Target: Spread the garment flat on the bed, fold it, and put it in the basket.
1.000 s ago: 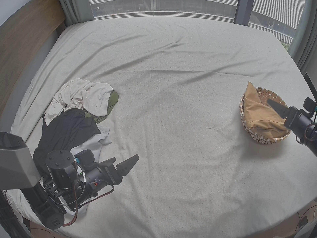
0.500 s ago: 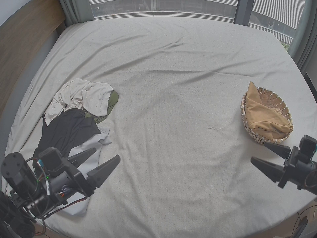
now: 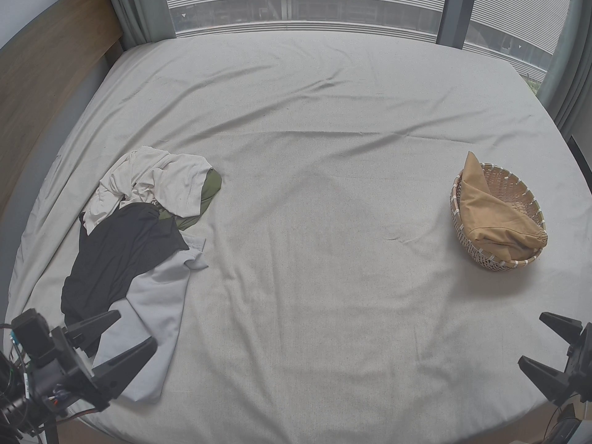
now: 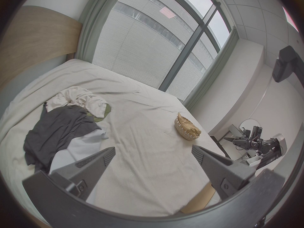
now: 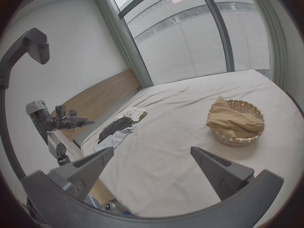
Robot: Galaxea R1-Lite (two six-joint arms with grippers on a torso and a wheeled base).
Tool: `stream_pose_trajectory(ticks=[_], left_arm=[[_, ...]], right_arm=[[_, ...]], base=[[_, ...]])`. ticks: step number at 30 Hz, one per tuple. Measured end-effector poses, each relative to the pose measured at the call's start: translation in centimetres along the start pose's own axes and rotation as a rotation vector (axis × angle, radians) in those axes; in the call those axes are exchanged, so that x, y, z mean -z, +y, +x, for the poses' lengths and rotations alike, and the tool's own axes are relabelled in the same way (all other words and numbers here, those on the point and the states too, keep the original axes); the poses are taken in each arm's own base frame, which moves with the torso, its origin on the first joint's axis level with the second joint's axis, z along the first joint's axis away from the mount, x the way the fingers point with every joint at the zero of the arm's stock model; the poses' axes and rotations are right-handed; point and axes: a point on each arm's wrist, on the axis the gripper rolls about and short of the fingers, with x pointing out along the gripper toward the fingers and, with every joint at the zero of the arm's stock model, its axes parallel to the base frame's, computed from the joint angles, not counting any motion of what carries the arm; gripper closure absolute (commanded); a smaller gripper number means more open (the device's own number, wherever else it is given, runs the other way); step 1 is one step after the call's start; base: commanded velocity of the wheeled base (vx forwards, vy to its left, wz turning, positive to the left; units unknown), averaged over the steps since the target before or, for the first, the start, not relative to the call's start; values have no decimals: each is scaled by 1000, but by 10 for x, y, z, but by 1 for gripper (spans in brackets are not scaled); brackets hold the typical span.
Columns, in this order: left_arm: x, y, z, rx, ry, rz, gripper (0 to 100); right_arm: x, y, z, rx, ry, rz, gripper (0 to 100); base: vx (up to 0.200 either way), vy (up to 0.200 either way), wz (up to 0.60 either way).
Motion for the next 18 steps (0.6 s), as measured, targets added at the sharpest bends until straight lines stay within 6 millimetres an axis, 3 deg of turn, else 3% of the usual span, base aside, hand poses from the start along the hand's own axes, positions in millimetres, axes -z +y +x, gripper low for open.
stream_pose_trajectory(ticks=[11,18], left_arm=[[33,4,-69,-121,-31,-7,0],[59,4,-91,-204,-44,-1,0]], right_arm=[[40,7,-42,132,-47,-1,0],[50,7,-50,335,-78,-45,0]], base=[[0,0,0],[0,0,0]])
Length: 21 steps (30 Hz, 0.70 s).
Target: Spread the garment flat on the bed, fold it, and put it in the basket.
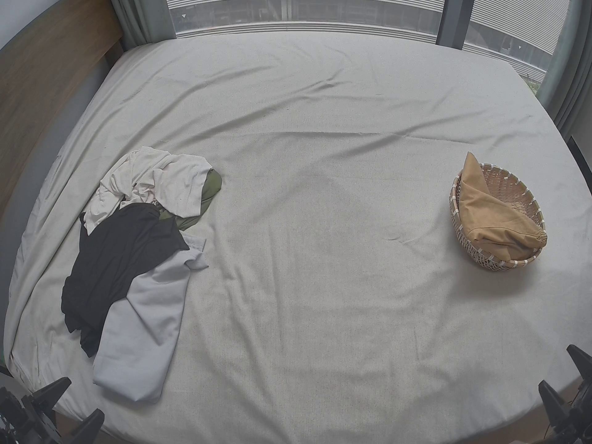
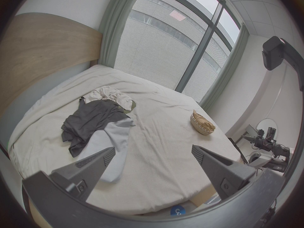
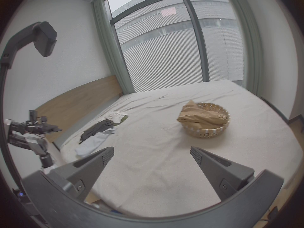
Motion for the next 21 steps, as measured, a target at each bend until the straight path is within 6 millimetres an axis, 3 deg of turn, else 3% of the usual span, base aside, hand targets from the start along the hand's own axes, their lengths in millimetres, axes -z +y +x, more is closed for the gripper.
stream_pose_trajectory(ticks=[6,21], left_arm=[[2,-2,-6,-80,-109,18,0],[7,-3,-12,-303,-189,288,0]], right_arm=[[6,-1,-5,207,-19,-34,0],[11,1,-10,227,-51,-66,0]], base=[[0,0,0],[0,0,0]])
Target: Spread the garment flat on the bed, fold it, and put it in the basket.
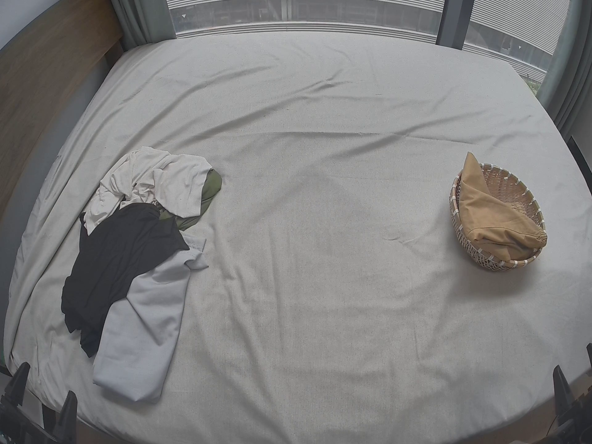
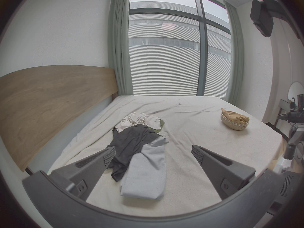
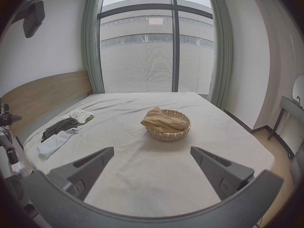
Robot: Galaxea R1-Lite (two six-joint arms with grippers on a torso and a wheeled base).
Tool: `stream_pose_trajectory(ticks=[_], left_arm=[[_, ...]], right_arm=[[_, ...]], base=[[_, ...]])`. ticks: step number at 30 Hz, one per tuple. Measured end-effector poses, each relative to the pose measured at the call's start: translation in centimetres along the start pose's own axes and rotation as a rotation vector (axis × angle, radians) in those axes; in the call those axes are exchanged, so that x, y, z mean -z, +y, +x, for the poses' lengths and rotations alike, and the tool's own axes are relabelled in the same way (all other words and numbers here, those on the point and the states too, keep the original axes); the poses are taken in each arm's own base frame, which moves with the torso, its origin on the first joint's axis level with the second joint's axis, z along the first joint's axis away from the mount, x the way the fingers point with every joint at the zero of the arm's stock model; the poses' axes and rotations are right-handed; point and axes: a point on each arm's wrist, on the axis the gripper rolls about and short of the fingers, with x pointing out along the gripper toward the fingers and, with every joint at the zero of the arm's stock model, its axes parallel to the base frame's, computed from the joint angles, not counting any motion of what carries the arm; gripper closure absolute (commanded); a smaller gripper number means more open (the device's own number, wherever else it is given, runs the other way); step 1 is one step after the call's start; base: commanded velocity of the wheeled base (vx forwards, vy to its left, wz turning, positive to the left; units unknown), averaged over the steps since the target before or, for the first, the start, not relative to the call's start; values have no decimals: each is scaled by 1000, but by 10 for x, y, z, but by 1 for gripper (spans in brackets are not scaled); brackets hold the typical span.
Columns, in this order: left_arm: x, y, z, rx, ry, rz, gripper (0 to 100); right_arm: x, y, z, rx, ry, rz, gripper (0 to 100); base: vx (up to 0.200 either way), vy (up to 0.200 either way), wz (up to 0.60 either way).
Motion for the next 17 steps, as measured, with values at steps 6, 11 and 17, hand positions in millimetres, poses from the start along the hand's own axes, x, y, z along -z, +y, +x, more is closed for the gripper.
stream_pose_trajectory(ticks=[6,11,17], left_arm=[[1,3,-1,-109,-7,-25,0],[4,2,-1,-66,18,-15,0],[5,1,-1,-24,31,-6,0]], right_arm=[[0,0,0,-7,-1,0,0],[0,0,0,-7,-1,1,0],[0,0,0,-9,1,0,0]], base=[[0,0,0],[0,0,0],[0,0,0]])
